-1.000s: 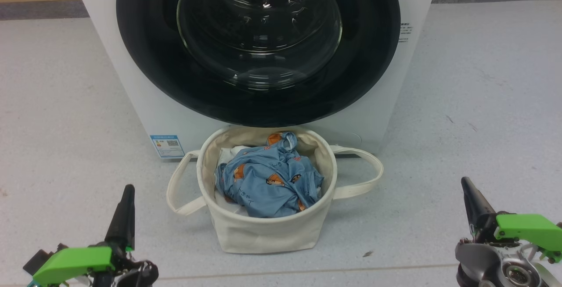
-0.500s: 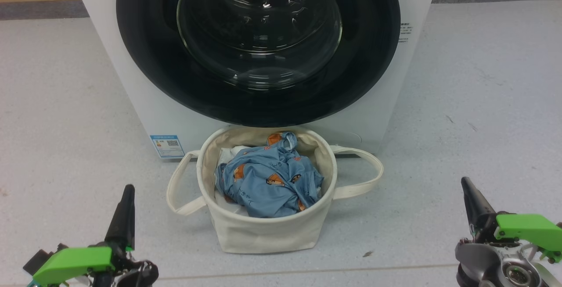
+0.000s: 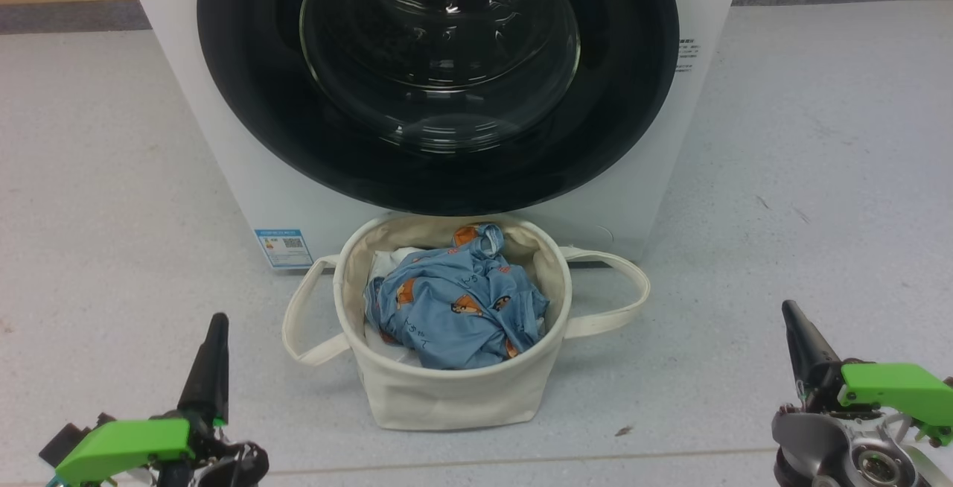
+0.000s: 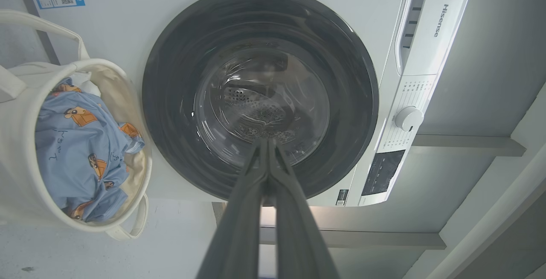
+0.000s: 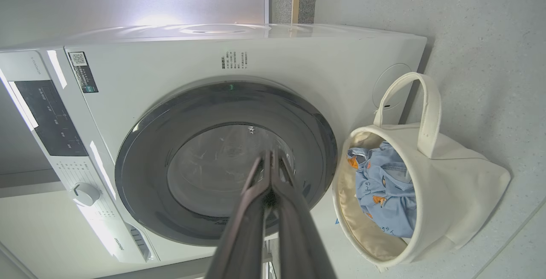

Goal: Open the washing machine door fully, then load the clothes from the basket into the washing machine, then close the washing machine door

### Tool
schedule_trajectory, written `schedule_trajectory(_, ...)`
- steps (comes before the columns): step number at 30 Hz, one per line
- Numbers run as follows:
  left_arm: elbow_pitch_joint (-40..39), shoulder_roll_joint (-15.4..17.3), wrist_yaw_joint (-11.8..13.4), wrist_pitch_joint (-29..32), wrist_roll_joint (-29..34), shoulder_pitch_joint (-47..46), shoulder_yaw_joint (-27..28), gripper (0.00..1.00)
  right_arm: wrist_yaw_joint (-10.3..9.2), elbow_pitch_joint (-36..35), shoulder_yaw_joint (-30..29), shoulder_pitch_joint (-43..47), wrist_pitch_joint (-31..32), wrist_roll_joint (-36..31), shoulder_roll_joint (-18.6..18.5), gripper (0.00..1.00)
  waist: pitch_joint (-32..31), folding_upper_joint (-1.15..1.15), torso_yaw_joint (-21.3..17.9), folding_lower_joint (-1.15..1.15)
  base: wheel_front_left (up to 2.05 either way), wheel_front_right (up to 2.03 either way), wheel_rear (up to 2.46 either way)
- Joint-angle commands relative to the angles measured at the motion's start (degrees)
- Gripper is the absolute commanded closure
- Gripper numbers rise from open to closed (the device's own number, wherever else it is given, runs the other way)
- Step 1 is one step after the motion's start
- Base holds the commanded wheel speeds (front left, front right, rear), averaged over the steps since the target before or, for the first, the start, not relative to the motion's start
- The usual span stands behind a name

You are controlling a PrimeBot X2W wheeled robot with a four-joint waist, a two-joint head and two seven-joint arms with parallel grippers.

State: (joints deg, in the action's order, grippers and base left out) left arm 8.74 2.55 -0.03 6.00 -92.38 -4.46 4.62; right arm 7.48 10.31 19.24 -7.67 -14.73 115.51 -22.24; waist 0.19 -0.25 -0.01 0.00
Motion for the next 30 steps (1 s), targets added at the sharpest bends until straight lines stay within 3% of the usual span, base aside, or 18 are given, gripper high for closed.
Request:
schedule_trajectory(1, -2.3, 0.3, -0.4, 0.4, 0.2, -1.2, 2.0, 1.00, 0.01, -1.8, 0.4, -0.8, -0.3, -0.1, -1.5, 1.00, 0.0, 0.00, 0.0, 0.00, 0.00, 0.00, 0.00)
schedule_trajectory(6, -2.3, 0.3, -0.4, 0.4, 0.2, -1.2, 2.0, 1.00, 0.01, -1.8, 0.4, -0.8, -0.3, -0.1, -1.5, 1.00, 0.0, 0.00, 0.0, 0.00, 0.00, 0.00, 0.00)
schedule_trajectory(7, 0.4, 0.0, 0.0, 0.0, 0.0, 0.0, -0.1, 0.00, 0.01, 0.4, 0.1, 0.0, 0.0, 0.0, 0.1, 0.00, 0.0, 0.00, 0.0, 0.00, 0.00, 0.00, 0.00)
schedule_trajectory(8, 1.1, 0.0, 0.0, -0.1, 0.0, 0.1, -0.1, 0.00, 0.01, 0.9, 0.3, 0.1, 0.0, 0.0, 0.4, 0.00, 0.0, 0.00, 0.0, 0.00, 0.00, 0.00, 0.00)
schedule_trajectory(9, 1.9, -0.1, 0.1, -0.1, 0.0, 0.3, -0.1, 1.00, 0.01, 1.6, 0.5, 0.3, 0.0, 0.0, 0.7, 1.00, 0.0, 0.00, 0.0, 0.00, 0.00, 0.00, 0.00)
schedule_trajectory(10, 3.1, -0.2, 0.1, -0.1, 0.0, 1.0, -0.2, 0.00, 0.01, 2.5, 0.9, 1.0, 0.0, 0.0, 1.2, 0.00, 0.0, 0.00, 0.0, 0.00, 0.00, 0.00, 0.00)
schedule_trajectory(30, 4.7, 1.0, 0.0, -1.2, 1.2, -1.9, 0.1, 0.00, 0.01, 2.2, -1.4, -1.3, 0.9, -3.0, 3.1, 0.00, -0.2, 0.04, 0.7, 0.00, 0.00, 0.00, 0.00)
